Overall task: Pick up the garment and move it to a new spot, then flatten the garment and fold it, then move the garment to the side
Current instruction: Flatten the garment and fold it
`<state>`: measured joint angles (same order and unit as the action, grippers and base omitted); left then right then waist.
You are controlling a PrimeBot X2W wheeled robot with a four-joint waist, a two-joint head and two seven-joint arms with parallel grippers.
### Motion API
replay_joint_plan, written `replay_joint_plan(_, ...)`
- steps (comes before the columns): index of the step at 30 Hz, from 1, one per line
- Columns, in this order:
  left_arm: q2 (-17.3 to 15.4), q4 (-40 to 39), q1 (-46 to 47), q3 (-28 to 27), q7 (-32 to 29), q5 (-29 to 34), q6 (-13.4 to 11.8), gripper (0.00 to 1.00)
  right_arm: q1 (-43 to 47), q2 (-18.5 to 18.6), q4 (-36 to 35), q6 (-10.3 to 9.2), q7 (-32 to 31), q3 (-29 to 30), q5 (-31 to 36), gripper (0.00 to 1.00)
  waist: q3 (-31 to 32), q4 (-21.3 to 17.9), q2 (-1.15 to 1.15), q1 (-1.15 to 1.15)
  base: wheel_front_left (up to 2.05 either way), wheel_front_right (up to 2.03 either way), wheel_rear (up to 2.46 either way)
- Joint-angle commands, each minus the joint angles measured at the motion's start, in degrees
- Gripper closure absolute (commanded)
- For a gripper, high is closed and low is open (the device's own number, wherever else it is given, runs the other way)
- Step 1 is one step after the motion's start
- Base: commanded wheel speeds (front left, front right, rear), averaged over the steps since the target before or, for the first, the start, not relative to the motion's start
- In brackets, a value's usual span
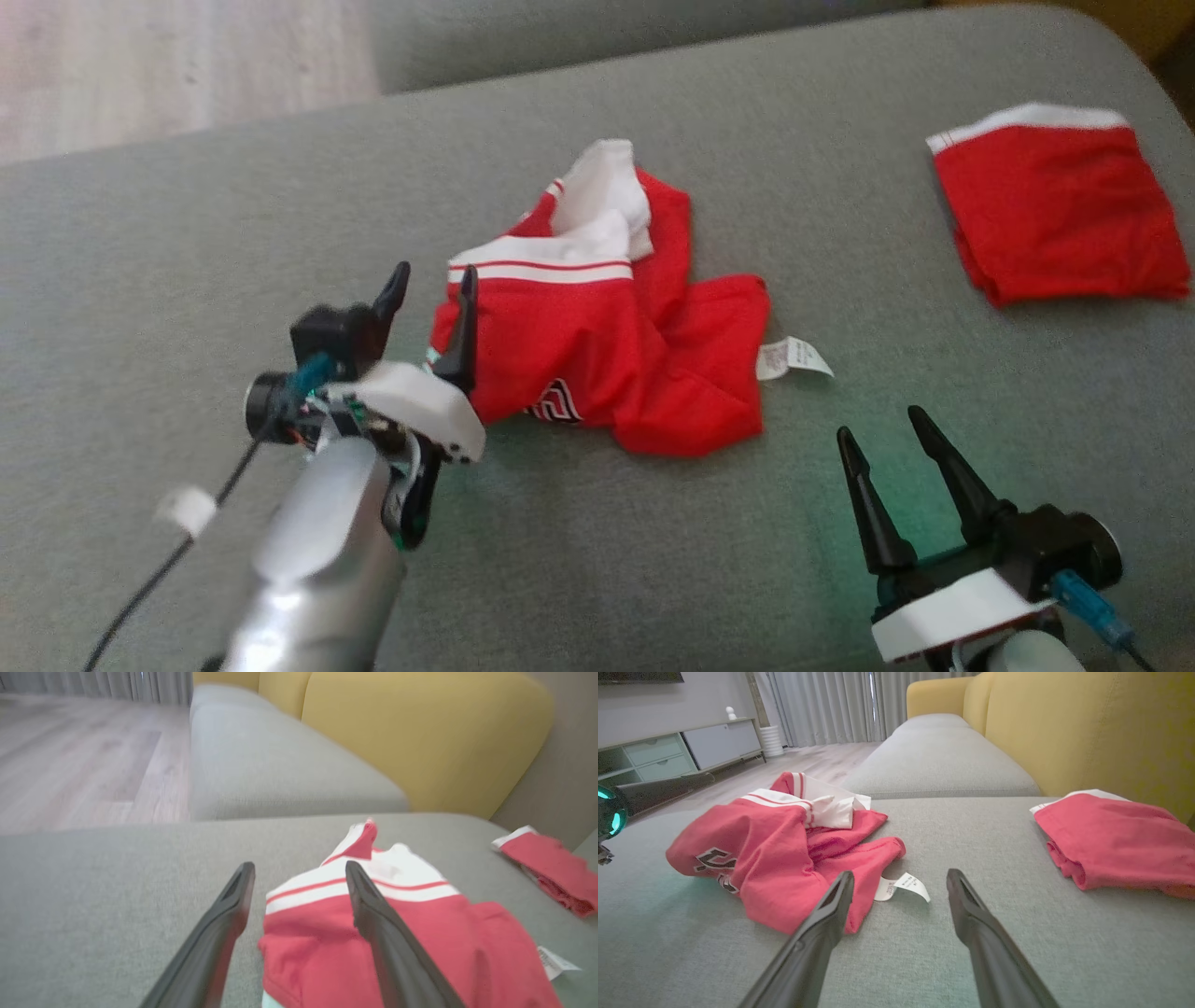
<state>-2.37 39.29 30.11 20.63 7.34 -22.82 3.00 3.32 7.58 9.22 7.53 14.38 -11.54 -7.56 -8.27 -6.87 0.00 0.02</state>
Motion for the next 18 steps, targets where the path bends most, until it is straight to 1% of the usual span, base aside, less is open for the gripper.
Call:
replay_joint_plan(1, -0.51, 0.83, 2.98, -1.33, -0.68, -0.32, -0.51, 0.0, -1.54, 0.97, -1.84, -0.04, 0.62, -1.49, 0.24, 0.0, -2.53, -2.39, 0.0, -0.02, 0.0, 0.0, 0.0)
replay_joint_plan(3, -0.56, 6.0, 5.95, -1.21, -2.4, -0.01, -1.32, 0.0, -2.01, 1.09, -1.95, -0.04, 0.62, -1.75, 0.21, 0.0, -3.59, -3.12, 0.0, -0.02, 0.0, 0.0, 0.0)
replay_joint_plan(4, -0.63, 8.52, 7.08, -1.03, -3.3, 0.07, -1.34, 0.0, -2.21, 1.12, -1.99, -0.04, 0.62, -1.88, 0.22, 0.0, -4.01, -3.47, 0.0, -0.02, 0.0, 0.0, 0.0)
replay_joint_plan(6, -0.61, 12.38, 8.66, -0.9, -4.46, -0.57, -0.77, 0.0, -2.45, 1.17, -2.06, -0.04, 0.62, -1.92, 0.18, 0.0, -4.75, -3.88, 0.0, -0.02, 0.0, 0.0, 0.0)
replay_joint_plan(8, -0.58, 15.1, 9.75, -0.24, -4.28, -0.76, -0.24, 0.0, -2.59, 1.21, -2.08, -0.04, 0.62, -1.85, 0.16, 0.0, -5.39, -4.1, 0.0, -0.02, 0.0, 0.0, 0.0)
replay_joint_plan(12, -0.54, 19.01, 10.89, 1.69, -3.97, -1.75, 0.09, 0.0, -2.87, 1.19, -1.99, -0.04, 0.62, -1.84, 0.25, 0.0, -5.85, -4.22, 0.0, -0.02, 0.0, 0.0, 0.0)
replay_joint_plan(15, -0.53, 20.25, 11.46, 3.8, -3.28, -2.72, -0.51, 0.0, -3.37, 0.89, -1.93, -0.04, 0.62, -1.96, 0.26, 0.0, -5.89, -4.31, 0.0, -0.02, 0.0, 0.0, 0.0)
replay_joint_plan(16, -0.53, 20.26, 11.64, 4.47, -2.49, -3.03, -0.57, 0.03, -3.53, 0.78, -1.88, -0.04, 0.62, -2.05, 0.28, 0.0, -5.82, -4.34, 0.0, -0.02, 0.0, 0.0, 0.0)
replay_joint_plan(17, -0.52, 20.2, 11.8, 5.11, -1.53, -3.3, -0.56, 0.63, -3.63, 0.68, -1.82, -0.04, 0.62, -2.12, 0.3, 0.0, -5.7, -4.35, 0.0, -0.02, 0.0, 0.0, 0.0)
replay_joint_plan(18, -0.52, 20.11, 11.92, 5.73, -0.67, -3.67, -0.35, 1.0, -3.68, 0.53, -1.79, -0.04, 0.62, -2.15, 0.28, 0.0, -5.5, -4.33, 0.0, -0.02, 0.0, 0.0, 0.0)
